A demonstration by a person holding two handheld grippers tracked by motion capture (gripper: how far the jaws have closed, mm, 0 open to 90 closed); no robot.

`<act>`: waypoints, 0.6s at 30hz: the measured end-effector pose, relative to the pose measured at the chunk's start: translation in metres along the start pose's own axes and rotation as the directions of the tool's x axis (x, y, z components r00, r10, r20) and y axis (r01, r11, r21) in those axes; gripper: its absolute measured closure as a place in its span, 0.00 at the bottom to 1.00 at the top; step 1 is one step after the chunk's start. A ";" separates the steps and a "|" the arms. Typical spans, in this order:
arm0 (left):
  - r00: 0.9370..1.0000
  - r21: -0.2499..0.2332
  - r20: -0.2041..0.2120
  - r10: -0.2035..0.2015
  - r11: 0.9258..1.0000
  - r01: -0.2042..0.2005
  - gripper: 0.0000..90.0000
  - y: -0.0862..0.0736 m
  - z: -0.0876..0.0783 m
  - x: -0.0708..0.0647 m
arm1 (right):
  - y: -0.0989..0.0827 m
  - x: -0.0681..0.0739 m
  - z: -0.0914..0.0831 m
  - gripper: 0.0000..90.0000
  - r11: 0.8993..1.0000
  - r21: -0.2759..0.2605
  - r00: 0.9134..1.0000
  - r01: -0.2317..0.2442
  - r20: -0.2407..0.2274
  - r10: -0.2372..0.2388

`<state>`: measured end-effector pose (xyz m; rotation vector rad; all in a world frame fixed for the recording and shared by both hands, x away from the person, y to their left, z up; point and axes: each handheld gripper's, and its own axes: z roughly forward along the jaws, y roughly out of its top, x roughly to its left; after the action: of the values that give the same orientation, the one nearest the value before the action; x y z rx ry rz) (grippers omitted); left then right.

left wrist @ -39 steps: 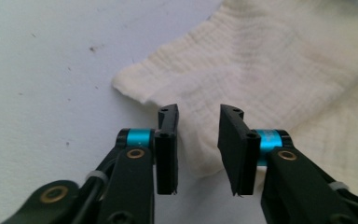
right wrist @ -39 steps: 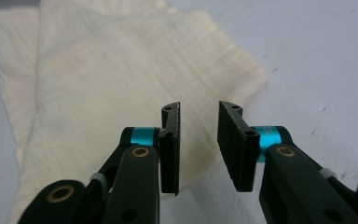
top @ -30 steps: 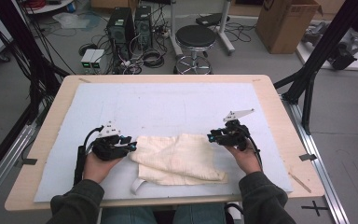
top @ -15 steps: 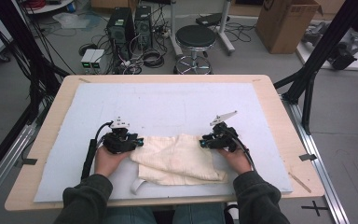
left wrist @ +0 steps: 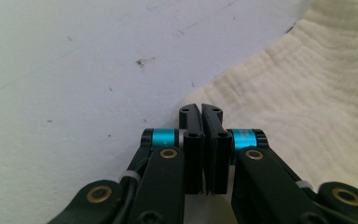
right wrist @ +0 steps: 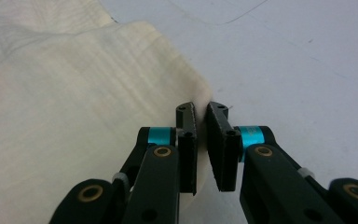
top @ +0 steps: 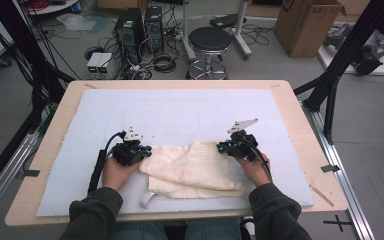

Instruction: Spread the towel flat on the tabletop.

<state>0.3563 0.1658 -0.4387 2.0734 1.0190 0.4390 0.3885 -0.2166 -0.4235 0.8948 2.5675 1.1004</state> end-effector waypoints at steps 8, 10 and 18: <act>0.997 -0.098 -0.055 -0.059 0.994 0.054 0.97 0.020 0.000 0.012 | 0.018 -0.014 -0.002 0.92 1.000 -0.007 0.999 0.016 0.038 -0.015; 0.996 -0.112 -0.063 -0.067 0.992 0.060 0.97 0.027 0.005 0.015 | 0.023 -0.019 -0.002 0.92 1.000 -0.017 0.998 0.010 0.055 -0.009; 0.977 -0.180 -0.116 -0.181 0.971 0.158 0.76 0.065 0.023 0.039 | 0.051 -0.058 -0.001 0.78 0.996 -0.078 0.976 -0.036 0.213 0.052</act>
<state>0.4278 0.1599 -0.4051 1.8079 1.1838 0.5600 0.4571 -0.2251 -0.3894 0.9976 2.3285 1.0401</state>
